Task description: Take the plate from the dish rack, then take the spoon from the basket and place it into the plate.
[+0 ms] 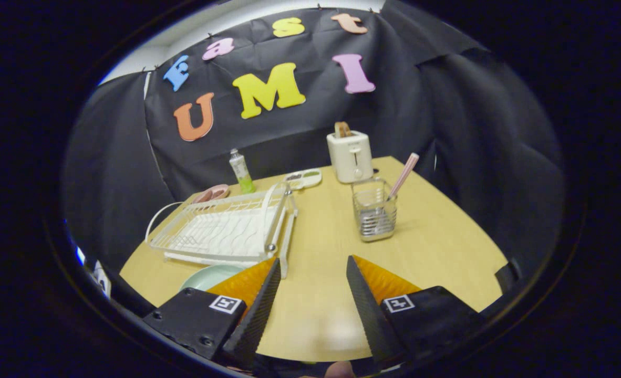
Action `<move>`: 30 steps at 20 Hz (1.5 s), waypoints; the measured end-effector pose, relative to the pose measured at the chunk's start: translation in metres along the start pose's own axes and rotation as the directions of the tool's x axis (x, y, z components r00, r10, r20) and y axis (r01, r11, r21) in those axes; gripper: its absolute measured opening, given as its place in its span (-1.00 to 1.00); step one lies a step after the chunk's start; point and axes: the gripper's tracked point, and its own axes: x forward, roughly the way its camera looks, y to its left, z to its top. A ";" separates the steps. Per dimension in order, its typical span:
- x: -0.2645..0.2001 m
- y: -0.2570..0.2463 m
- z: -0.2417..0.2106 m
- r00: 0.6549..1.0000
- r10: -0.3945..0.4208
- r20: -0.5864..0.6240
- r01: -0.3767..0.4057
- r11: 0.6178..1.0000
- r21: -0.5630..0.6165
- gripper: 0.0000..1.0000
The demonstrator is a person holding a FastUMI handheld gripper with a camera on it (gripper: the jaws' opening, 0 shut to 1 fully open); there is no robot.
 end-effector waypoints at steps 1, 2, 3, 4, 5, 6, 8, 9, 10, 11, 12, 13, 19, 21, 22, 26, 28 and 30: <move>0.001 -0.010 0.010 0.999 -0.020 0.040 0.021 0.999 -0.024 0.72; 0.003 -0.020 0.018 0.996 -0.038 0.075 0.041 0.998 -0.040 0.76; 0.006 -0.030 0.025 0.994 -0.051 0.099 0.055 0.997 -0.045 0.81; 0.011 -0.037 0.028 0.993 -0.052 0.111 0.056 0.998 -0.039 0.81; 0.016 -0.045 0.032 0.991 -0.053 0.120 0.057 0.998 -0.027 0.81; 0.024 -0.056 0.036 0.990 -0.057 0.129 0.059 0.998 -0.015 0.81; 0.041 -0.076 0.046 0.986 -0.067 0.151 0.067 0.998 0.005 0.81; 0.050 -0.084 0.052 0.984 -0.071 0.162 0.070 0.997 0.012 0.81; 0.060 -0.091 0.055 0.983 -0.071 0.170 0.069 0.997 0.018 0.80; 0.069 -0.098 0.059 0.982 -0.069 0.175 0.067 0.998 0.019 0.80; 0.078 -0.104 0.062 0.982 -0.069 0.177 0.067 0.998 0.020 0.79; 0.088 -0.110 0.067 0.981 -0.072 0.181 0.069 0.997 0.024 0.77; 0.127 -0.125 0.086 0.982 -0.048 0.185 0.039 0.998 0.048 0.37; 0.137 -0.126 0.083 0.985 -0.038 0.167 0.030 0.998 0.050 0.20; 0.140 -0.126 0.082 0.987 -0.031 0.158 0.023 0.998 0.053 0.16; 0.146 -0.122 0.079 0.991 0.008 0.136 -0.019 0.997 0.078 -0.18; 0.145 -0.121 0.081 0.991 0.014 0.133 -0.025 0.996 0.084 -0.36; 0.143 -0.114 0.081 0.992 0.040 0.123 -0.052 0.994 0.095 -0.44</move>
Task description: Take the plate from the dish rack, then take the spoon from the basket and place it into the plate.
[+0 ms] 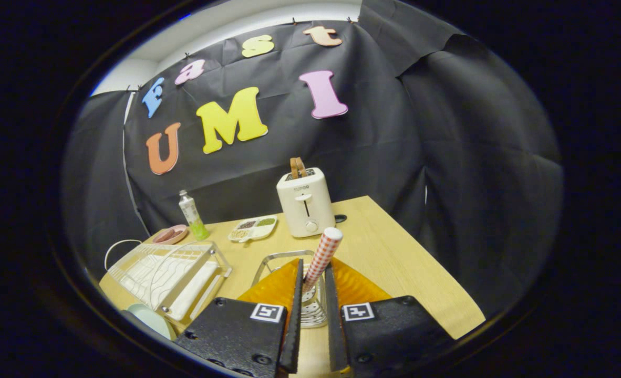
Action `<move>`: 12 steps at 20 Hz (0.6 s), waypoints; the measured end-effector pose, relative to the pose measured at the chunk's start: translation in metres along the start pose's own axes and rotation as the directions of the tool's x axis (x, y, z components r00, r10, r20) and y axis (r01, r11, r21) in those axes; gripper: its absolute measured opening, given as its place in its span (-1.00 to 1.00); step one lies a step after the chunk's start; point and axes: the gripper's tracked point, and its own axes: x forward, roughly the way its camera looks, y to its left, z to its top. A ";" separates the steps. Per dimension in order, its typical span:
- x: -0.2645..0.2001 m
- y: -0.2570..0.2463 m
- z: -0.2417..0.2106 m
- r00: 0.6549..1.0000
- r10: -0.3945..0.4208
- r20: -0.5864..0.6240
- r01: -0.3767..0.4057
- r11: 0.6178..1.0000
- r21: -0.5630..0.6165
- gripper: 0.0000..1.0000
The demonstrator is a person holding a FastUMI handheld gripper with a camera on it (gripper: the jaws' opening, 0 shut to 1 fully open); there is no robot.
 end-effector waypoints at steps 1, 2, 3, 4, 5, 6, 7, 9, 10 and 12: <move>0.000 0.003 0.001 1.000 0.011 -0.008 -0.011 1.000 0.010 -0.51; -0.002 0.007 0.001 1.000 0.025 -0.016 -0.025 0.999 0.024 -0.55; -0.003 0.013 0.003 0.999 0.045 -0.020 -0.044 0.998 0.035 -0.62; -0.004 0.015 0.004 0.999 0.045 -0.028 -0.044 0.998 0.034 -0.66; -0.004 0.018 0.004 0.999 0.045 -0.030 -0.044 0.999 0.024 -0.72; -0.004 0.021 0.004 0.999 0.040 -0.033 -0.039 0.999 0.017 -0.75; -0.005 0.023 0.006 0.999 0.033 -0.034 -0.032 0.999 0.011 -0.78; -0.009 0.022 0.014 1.000 0.008 -0.020 -0.008 1.000 0.008 -0.79; -0.011 0.022 0.020 1.000 -0.008 -0.006 0.008 1.000 0.010 -0.79; -0.022 0.018 0.039 0.998 -0.053 0.043 0.053 0.999 0.007 -0.79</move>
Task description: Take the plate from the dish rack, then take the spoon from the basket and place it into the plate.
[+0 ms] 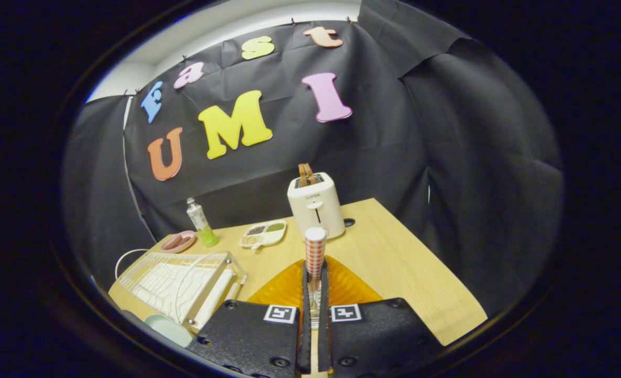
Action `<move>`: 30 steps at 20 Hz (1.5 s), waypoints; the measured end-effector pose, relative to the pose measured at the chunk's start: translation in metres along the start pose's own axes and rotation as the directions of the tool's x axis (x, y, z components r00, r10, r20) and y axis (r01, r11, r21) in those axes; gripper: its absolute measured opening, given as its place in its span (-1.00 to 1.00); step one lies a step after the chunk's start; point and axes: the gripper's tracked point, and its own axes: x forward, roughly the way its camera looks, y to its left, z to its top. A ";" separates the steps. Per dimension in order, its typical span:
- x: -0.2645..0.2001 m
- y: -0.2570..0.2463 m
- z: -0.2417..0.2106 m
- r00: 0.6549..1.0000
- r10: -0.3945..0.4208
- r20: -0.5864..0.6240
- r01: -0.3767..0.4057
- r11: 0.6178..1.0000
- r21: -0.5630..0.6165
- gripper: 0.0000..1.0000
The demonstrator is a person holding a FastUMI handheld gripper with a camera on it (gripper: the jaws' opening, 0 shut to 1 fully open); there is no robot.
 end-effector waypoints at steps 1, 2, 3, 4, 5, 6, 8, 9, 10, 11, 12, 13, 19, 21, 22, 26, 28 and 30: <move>-0.007 -0.002 0.011 0.999 -0.020 0.028 0.020 1.000 -0.006 -0.79; -0.018 0.000 0.021 0.998 -0.033 0.056 0.033 0.999 -0.014 -0.79; -0.027 0.002 0.030 0.996 -0.045 0.081 0.048 0.999 -0.025 -0.79; -0.036 0.008 0.036 0.993 -0.053 0.103 0.057 0.998 -0.040 -0.79; -0.045 0.013 0.042 0.990 -0.062 0.125 0.069 0.996 -0.057 -0.79; -0.055 0.020 0.048 0.987 -0.069 0.145 0.081 0.994 -0.072 -0.79; -0.077 0.039 0.054 0.984 -0.069 0.162 0.084 0.992 -0.092 -0.80; -0.088 0.052 0.053 0.985 -0.064 0.160 0.080 0.992 -0.100 -0.79; -0.098 0.065 0.050 0.986 -0.057 0.155 0.075 0.991 -0.110 -0.79; -0.110 0.078 0.046 0.987 -0.053 0.150 0.072 0.990 -0.121 -0.79; -0.119 0.090 0.040 0.988 -0.050 0.144 0.070 0.989 -0.132 -0.79; -0.129 0.103 0.034 0.989 -0.044 0.141 0.065 0.988 -0.144 -0.79; -0.162 0.181 -0.020 0.996 -0.001 0.092 0.018 0.982 -0.188 -0.79; -0.166 0.210 -0.045 0.998 0.028 0.057 -0.016 0.981 -0.196 -0.79; -0.166 0.224 -0.059 0.998 0.047 0.039 -0.038 0.979 -0.202 -0.79; -0.159 0.274 -0.106 0.994 0.108 -0.017 -0.109 0.966 -0.236 -0.79; -0.153 0.290 -0.123 0.991 0.128 -0.038 -0.133 0.962 -0.237 -0.79; -0.148 0.300 -0.137 0.989 0.136 -0.055 -0.145 0.962 -0.230 -0.80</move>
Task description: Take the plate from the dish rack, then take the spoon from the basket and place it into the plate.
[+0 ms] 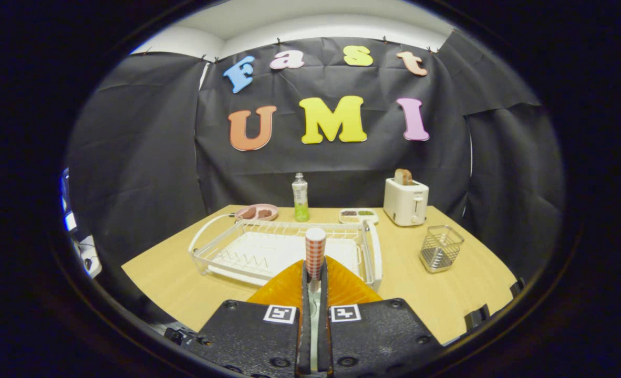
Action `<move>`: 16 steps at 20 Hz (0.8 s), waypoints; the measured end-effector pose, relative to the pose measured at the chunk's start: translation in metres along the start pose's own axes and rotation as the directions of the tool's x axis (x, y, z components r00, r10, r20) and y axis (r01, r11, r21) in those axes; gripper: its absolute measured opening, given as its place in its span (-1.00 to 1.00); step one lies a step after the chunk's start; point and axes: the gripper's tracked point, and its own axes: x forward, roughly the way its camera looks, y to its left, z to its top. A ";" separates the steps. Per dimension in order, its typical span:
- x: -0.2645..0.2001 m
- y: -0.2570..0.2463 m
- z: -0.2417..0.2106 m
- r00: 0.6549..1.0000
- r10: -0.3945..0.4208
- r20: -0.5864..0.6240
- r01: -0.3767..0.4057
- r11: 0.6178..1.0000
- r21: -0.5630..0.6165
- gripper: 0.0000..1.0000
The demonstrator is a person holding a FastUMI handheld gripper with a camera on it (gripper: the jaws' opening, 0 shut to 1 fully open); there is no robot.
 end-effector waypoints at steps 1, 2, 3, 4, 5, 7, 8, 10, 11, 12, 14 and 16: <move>0.003 0.003 -0.006 1.000 -0.002 -0.008 0.002 1.000 0.005 -0.79; 0.005 0.005 -0.013 1.000 -0.009 -0.018 0.009 1.000 0.011 -0.79; 0.006 0.007 -0.021 0.999 -0.011 -0.035 0.011 1.000 0.013 -0.79; 0.007 0.011 -0.026 0.999 -0.004 -0.051 0.005 1.000 0.017 -0.79; 0.009 0.012 -0.030 0.998 0.002 -0.063 0.000 1.000 0.027 -0.80; 0.013 0.016 -0.036 0.996 0.026 -0.083 -0.021 0.998 0.054 -0.78; 0.014 0.019 -0.039 0.995 0.045 -0.093 -0.039 0.997 0.071 -0.76; 0.016 0.018 -0.042 0.992 0.061 -0.110 -0.051 0.994 0.097 -0.70; 0.016 0.016 -0.040 0.993 0.062 -0.104 -0.051 0.993 0.102 -0.67; 0.015 0.016 -0.040 0.992 0.064 -0.105 -0.053 0.993 0.106 -0.66; 0.014 0.012 -0.038 0.993 0.063 -0.099 -0.051 0.992 0.116 -0.63; 0.012 0.007 -0.033 0.994 0.062 -0.092 -0.051 0.991 0.125 -0.47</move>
